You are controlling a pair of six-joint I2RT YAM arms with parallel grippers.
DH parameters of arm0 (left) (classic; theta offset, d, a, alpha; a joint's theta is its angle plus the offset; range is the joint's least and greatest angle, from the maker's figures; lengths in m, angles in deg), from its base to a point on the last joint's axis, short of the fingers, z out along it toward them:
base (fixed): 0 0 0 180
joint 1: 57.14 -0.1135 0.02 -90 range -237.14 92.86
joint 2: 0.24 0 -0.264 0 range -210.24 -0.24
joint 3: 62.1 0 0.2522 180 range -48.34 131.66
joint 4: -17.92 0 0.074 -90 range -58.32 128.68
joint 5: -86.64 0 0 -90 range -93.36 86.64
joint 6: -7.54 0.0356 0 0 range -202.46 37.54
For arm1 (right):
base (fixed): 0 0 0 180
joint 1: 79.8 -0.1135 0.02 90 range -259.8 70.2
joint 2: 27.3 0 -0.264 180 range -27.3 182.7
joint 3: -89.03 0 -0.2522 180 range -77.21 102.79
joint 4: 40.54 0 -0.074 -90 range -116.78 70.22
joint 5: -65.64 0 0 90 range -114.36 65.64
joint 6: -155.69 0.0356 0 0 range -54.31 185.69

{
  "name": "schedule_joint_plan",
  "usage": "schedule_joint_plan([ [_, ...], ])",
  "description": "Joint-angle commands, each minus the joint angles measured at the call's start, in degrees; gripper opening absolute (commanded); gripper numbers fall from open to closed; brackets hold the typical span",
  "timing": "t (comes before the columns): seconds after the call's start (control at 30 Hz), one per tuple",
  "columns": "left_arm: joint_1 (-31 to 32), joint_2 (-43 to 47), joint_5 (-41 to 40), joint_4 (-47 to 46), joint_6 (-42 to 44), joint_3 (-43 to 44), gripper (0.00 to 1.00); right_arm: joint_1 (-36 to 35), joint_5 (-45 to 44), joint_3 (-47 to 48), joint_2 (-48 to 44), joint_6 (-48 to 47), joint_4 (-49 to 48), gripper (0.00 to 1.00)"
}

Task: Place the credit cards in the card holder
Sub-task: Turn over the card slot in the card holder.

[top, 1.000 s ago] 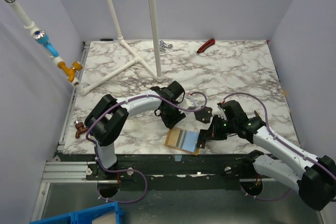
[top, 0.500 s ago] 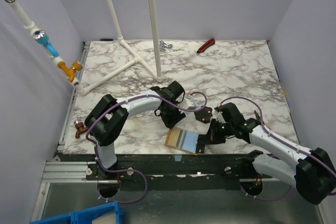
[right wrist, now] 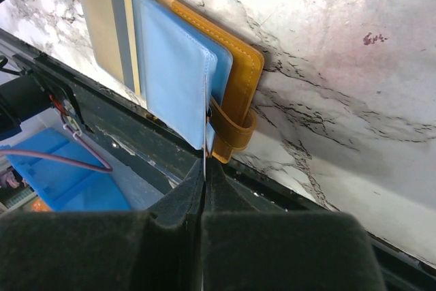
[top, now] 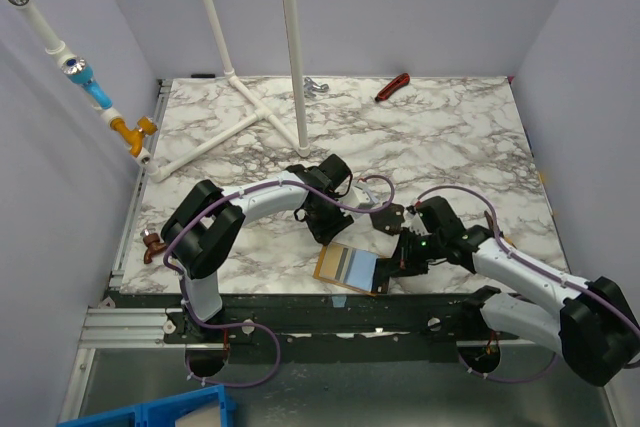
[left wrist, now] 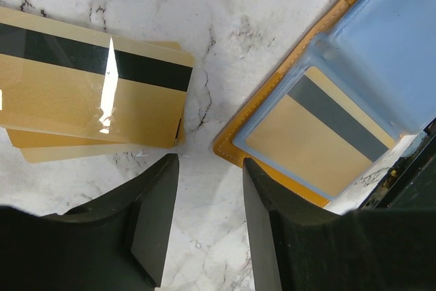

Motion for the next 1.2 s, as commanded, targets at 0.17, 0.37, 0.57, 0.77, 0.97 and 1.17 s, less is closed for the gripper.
schedule_joint_plan([
  [0.17, 0.3, -0.5, 0.5, -0.8, 0.8, 0.1, 0.43, -0.3, 2.2, -1.0, 1.3, -0.8, -1.8, 0.01],
  [0.37, 0.3, -0.3, 0.5, -0.8, 0.8, 0.0, 0.43, -0.3, 3.2, -2.2, 2.2, 0.0, -3.7, 0.01],
  [0.57, 0.2, -0.2, 0.6, -0.8, 0.8, 0.0, 0.43, -0.3, 3.9, -2.4, 3.0, 0.6, -4.9, 0.01],
  [0.77, 0.3, -0.1, 0.7, -0.7, 0.8, 0.2, 0.42, -0.3, 4.4, -2.1, 3.4, 1.0, -5.5, 0.01],
  [0.97, 0.2, -0.1, 0.9, -0.6, 0.8, 0.3, 0.42, -0.3, 6.9, -3.7, 5.6, 2.6, -9.8, 0.01],
  [1.17, 0.3, -0.3, 1.4, -0.4, 0.8, 0.3, 0.41, -0.3, 9.7, -4.2, 9.5, 3.4, -14.2, 0.01],
])
